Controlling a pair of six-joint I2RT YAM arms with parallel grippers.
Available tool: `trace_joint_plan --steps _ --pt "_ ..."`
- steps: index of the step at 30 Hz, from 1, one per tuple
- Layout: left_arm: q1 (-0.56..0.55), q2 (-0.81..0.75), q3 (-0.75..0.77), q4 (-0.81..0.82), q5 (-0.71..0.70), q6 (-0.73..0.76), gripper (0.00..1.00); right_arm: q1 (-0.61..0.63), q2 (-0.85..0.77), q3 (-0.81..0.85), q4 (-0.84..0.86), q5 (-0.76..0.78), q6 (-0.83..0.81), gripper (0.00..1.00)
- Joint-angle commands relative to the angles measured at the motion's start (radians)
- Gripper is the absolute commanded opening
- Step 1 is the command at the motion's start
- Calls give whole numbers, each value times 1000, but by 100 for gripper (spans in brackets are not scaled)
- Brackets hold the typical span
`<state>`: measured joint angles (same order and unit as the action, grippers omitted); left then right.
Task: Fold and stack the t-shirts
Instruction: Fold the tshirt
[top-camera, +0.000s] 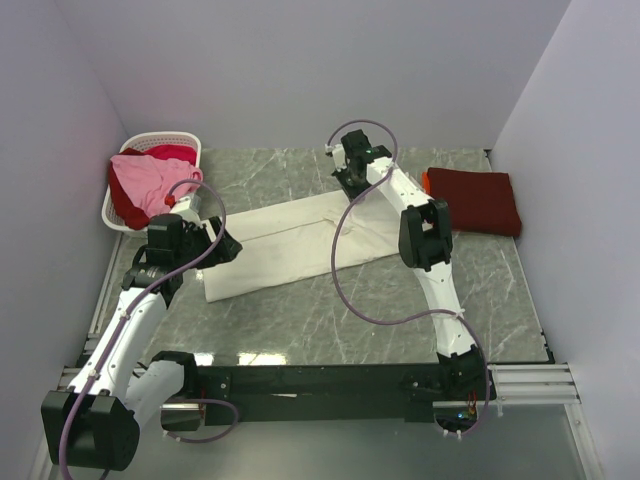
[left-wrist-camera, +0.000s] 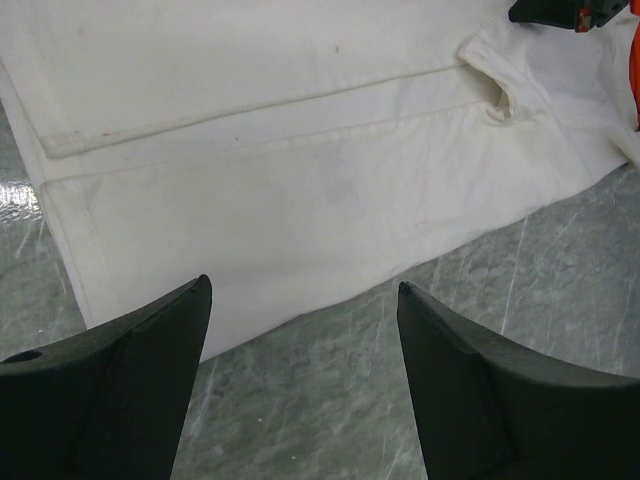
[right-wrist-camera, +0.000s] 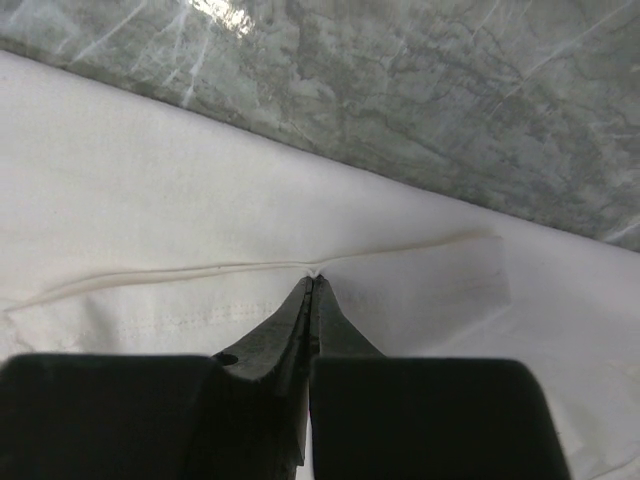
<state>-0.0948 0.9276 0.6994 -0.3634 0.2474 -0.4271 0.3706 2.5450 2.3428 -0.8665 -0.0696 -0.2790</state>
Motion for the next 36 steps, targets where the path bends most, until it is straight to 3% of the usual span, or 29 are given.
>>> trace_joint_plan --steps 1,13,16,18,22,25,27,30,36 --pt "-5 -3 -3 29 10 19 80 -1 -106 -7 78 2 18 0" --pt "-5 -1 -3 29 13 21 80 -1 -109 18 141 -64 90 0" --pt "-5 2 -3 27 12 21 80 1 -95 16 142 -81 95 12" --pt "-5 1 -5 27 13 21 80 2 -89 9 136 -73 92 26" --pt "-5 0 -5 27 15 21 80 -7 -135 -48 159 -47 83 38" --pt "-5 1 -5 30 16 21 80 -16 -201 -105 149 -113 45 40" --pt "-5 1 -5 32 18 19 80 -16 -250 -152 100 -261 -47 40" --pt "-5 -1 -5 35 24 19 80 2 -304 -244 70 -355 -126 39" --pt "-5 -6 -6 35 29 17 80 79 -379 -401 150 -280 -163 44"
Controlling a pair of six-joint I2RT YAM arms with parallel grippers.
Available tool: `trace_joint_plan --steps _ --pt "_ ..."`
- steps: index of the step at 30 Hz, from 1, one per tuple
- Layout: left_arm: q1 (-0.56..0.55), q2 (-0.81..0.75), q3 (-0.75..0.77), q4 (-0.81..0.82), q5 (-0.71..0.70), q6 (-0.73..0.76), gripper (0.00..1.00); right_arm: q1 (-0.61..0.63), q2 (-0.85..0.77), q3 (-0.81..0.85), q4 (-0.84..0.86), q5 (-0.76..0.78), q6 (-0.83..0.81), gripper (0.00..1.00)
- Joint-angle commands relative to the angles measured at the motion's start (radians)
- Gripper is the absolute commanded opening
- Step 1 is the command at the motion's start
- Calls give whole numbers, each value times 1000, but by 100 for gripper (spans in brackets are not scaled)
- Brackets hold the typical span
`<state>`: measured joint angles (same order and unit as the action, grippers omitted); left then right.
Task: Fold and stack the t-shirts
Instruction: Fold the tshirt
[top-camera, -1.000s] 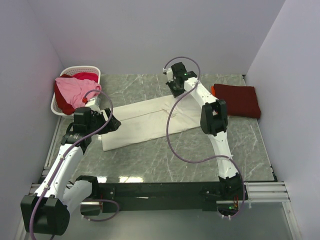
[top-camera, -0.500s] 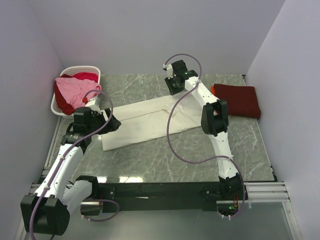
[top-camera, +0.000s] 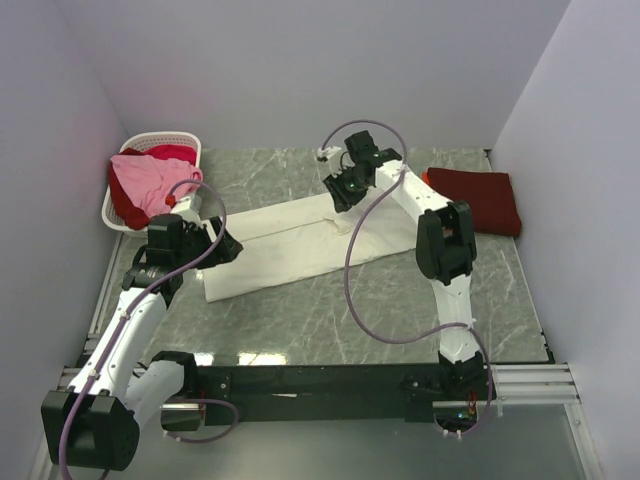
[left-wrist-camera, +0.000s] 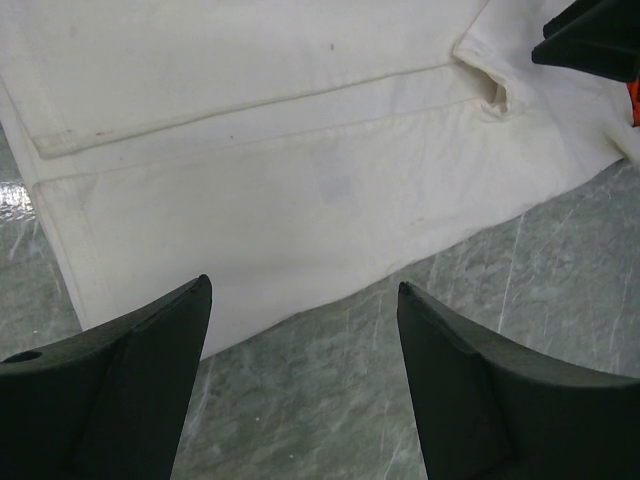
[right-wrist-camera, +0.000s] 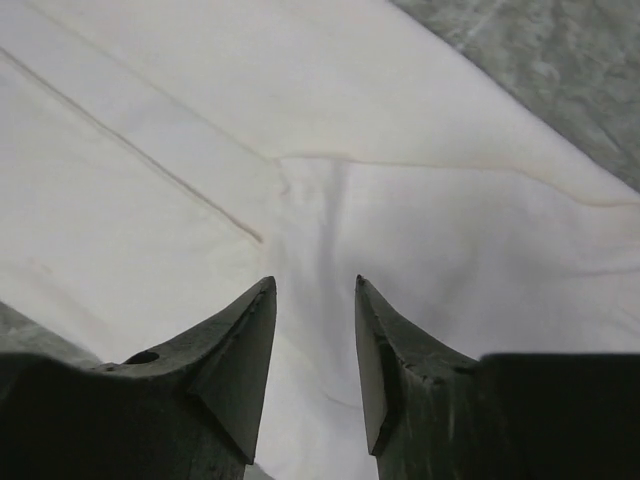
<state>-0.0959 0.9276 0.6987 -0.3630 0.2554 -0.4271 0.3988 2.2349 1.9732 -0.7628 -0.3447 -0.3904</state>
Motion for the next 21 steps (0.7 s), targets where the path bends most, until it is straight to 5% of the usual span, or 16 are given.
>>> trace_joint_plan --steps 1,9,21 --pt "-5 -6 -5 35 22 16 80 63 -66 -30 51 36 -45 45" --pt "-5 -9 -4 32 24 19 80 120 44 82 -4 203 -1 41" --pt "-5 -18 -4 32 36 19 80 129 126 167 -115 147 30 32"
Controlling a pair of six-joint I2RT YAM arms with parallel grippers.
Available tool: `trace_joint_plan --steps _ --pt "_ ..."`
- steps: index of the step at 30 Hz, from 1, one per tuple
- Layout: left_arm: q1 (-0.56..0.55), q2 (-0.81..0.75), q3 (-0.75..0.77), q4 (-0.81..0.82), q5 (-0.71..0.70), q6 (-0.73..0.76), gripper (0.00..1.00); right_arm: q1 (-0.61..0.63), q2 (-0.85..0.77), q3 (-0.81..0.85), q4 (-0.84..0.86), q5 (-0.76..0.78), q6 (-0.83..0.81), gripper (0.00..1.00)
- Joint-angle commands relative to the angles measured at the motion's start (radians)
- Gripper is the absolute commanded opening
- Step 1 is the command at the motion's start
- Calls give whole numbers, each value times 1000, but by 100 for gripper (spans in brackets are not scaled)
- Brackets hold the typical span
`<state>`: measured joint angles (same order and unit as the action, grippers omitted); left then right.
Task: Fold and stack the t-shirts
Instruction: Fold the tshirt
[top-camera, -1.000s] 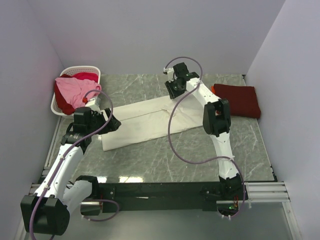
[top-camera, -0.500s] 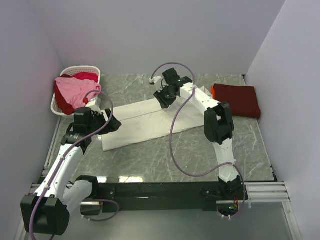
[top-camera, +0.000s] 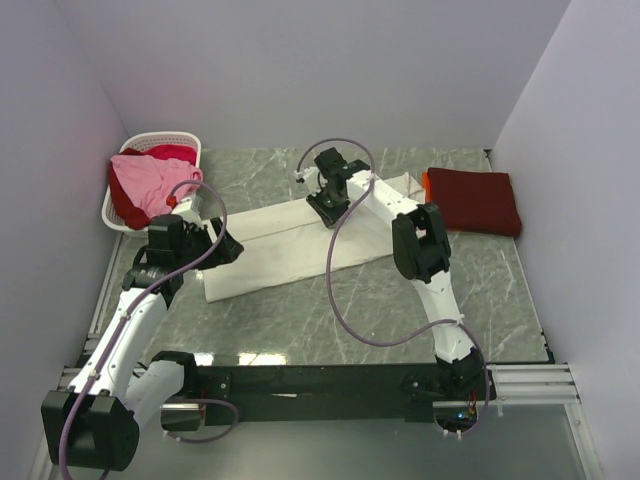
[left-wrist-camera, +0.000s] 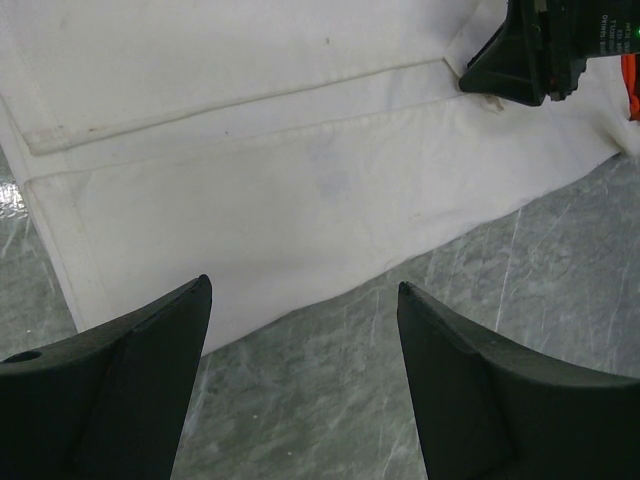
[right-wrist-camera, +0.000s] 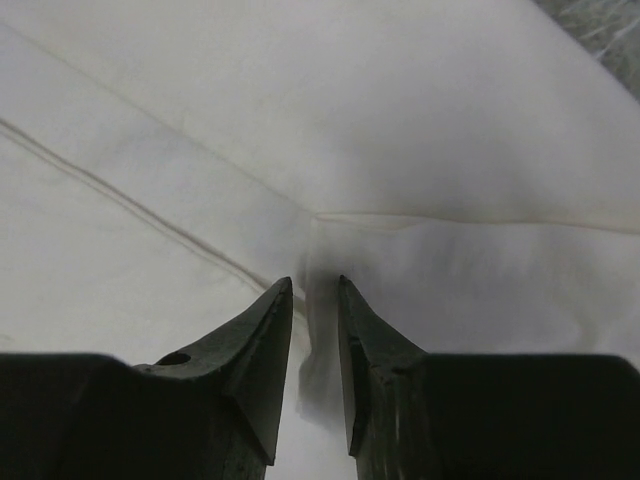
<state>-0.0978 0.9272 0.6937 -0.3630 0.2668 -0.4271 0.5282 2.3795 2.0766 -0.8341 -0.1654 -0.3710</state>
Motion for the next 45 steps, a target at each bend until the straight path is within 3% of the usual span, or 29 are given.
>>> trace_joint_plan --steps 1,5,6,11,14,20,25,28,31,42,45 --pt "-3 -19 0 33 25 18 80 -4 -40 57 -39 -48 6 33" --pt "-3 -34 -10 45 25 -16 80 -45 -274 -73 1 -126 -16 42" --pt "-3 -40 -13 50 14 -68 80 -66 -320 -104 4 -153 -23 47" --pt "-3 -42 -137 152 14 -324 79 -299 -575 -380 23 -333 -48 50" --pt "-6 -13 -241 274 35 -481 75 -459 -635 -538 59 -371 -65 51" --pt "-34 73 -310 274 -148 -665 72 -703 -573 -619 67 -470 -88 50" --pt "-54 127 -315 216 -318 -811 70 -748 -528 -598 49 -520 -85 50" --pt "-57 180 -293 141 -359 -875 60 -748 -525 -596 53 -523 -79 51" --pt "-68 205 -275 53 -374 -909 60 -748 -520 -590 50 -499 -88 50" --pt "-94 -88 -252 -252 -500 -1019 62 -748 -508 -609 70 -447 -97 51" --pt "-94 -108 -281 -248 -444 -1030 61 -748 -506 -602 63 -450 -101 50"
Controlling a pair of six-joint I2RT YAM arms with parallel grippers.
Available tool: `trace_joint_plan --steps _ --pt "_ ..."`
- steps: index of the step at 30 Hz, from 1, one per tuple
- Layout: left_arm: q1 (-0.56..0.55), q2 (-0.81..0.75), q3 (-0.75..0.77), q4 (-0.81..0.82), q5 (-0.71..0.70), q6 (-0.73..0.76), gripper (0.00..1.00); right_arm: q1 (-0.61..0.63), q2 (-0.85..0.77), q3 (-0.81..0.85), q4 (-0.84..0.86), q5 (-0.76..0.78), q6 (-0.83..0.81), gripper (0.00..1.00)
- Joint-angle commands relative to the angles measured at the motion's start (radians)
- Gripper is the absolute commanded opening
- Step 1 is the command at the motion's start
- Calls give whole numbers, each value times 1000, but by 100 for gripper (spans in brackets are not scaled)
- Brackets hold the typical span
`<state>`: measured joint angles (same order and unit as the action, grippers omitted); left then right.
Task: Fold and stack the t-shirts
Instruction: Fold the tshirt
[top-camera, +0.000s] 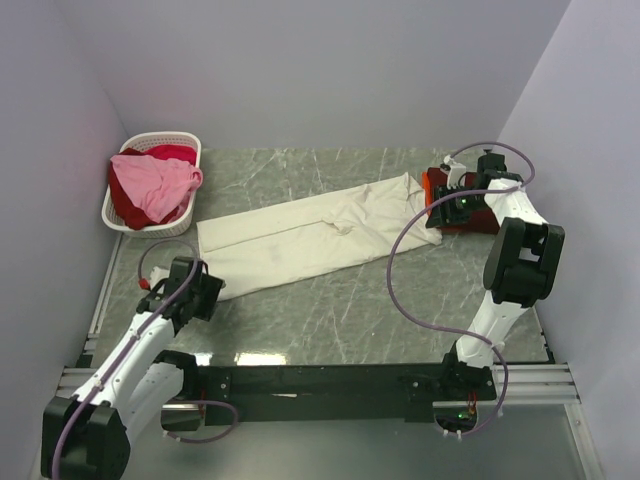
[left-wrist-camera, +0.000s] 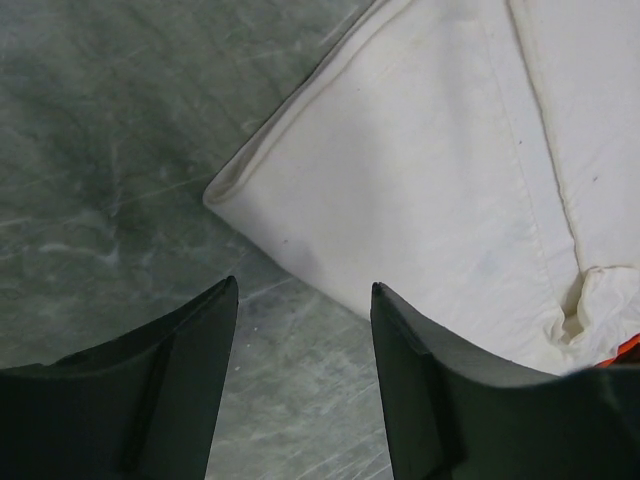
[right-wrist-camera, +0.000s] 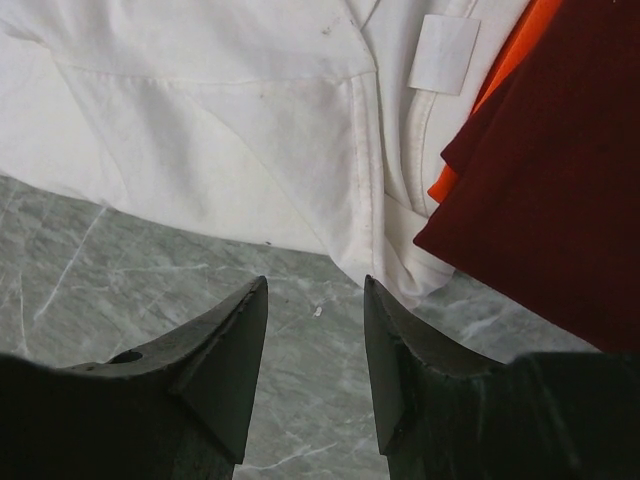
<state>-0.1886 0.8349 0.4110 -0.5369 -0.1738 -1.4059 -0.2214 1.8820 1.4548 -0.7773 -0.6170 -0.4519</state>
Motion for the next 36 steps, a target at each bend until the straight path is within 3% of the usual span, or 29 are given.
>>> trace_joint_plan --steps 1,5,13,15,22,29,36 --pt "-3 -17 -11 -66 16 -60 62 2 -8 22 3 0 -22 50" --pt "-3 1 -70 4 57 -133 61 2 -9 12 7 -4 -21 50" --pt "-2 154 -64 112 -6 -168 56 2 -12 6 -2 -10 -31 50" --pt "-2 200 -63 124 -7 -168 49 2 -11 7 -16 -9 -48 50" --pt "-2 123 -113 154 -13 -139 1 2 -12 -14 -17 11 -71 50" --pt "1 -94 -113 5 -118 -142 0 4 2 -19 -30 36 -74 50" --pt "9 -128 -130 -6 -110 -128 0 31 12 -69 -47 57 -93 50"
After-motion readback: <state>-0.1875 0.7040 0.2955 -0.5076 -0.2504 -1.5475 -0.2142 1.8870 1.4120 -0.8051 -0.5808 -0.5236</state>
